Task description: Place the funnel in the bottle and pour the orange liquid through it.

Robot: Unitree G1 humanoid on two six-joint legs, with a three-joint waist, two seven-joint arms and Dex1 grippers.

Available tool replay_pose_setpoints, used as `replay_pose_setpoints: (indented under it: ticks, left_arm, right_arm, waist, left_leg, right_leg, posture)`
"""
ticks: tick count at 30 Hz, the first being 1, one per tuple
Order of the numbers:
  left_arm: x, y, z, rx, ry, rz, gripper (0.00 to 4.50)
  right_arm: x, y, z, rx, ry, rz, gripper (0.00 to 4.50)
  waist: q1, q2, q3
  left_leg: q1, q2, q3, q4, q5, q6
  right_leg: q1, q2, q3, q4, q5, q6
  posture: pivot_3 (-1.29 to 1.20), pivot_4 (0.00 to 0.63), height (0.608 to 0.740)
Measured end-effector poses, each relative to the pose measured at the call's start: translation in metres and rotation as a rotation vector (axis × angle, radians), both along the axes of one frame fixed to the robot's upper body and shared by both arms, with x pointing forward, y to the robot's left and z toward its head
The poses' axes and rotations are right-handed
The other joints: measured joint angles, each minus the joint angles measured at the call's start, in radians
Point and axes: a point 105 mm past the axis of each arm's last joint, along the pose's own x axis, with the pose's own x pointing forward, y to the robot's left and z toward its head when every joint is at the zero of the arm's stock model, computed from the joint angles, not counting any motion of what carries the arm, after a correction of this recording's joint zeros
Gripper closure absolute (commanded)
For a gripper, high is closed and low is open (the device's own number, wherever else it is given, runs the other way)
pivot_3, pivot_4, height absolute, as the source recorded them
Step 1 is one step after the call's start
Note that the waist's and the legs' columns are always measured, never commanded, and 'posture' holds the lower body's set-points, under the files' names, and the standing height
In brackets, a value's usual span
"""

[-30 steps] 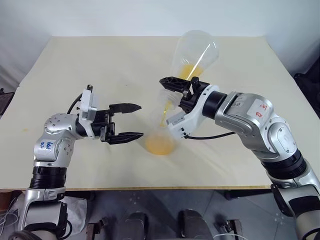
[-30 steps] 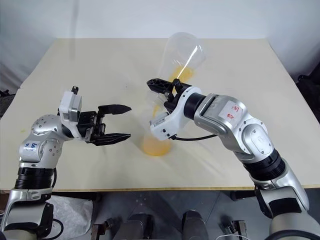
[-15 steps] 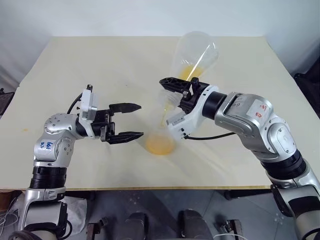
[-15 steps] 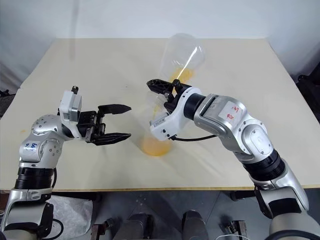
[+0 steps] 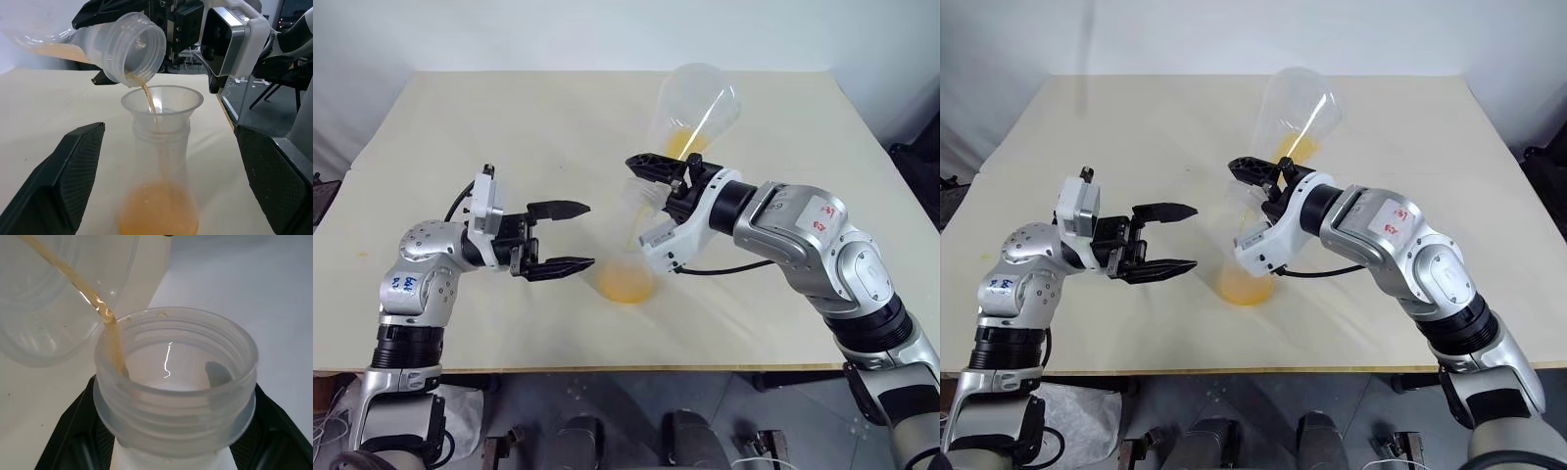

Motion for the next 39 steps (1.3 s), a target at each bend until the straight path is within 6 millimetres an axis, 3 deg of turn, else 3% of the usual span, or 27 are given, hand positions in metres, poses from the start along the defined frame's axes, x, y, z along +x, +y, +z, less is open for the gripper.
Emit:
replay_pose_setpoints:
  ticks: [39]
  left_arm:
    - [0.0002, -0.0005, 0.0013, 0.000, -0.004, -0.002, 0.00]
  right_arm:
    - [-0.0005, 0.0009, -0.0001, -0.033, -0.066, 0.005, 2.02]
  waist:
    - [0.000, 0.000, 0.000]
  left_leg:
    - [0.000, 0.000, 0.000, 0.000, 0.000, 0.000]
  right_leg:
    - [0.000, 0.000, 0.000, 0.000, 0.000, 0.000]
  posture:
    - [0.00, 0.150, 0.740]
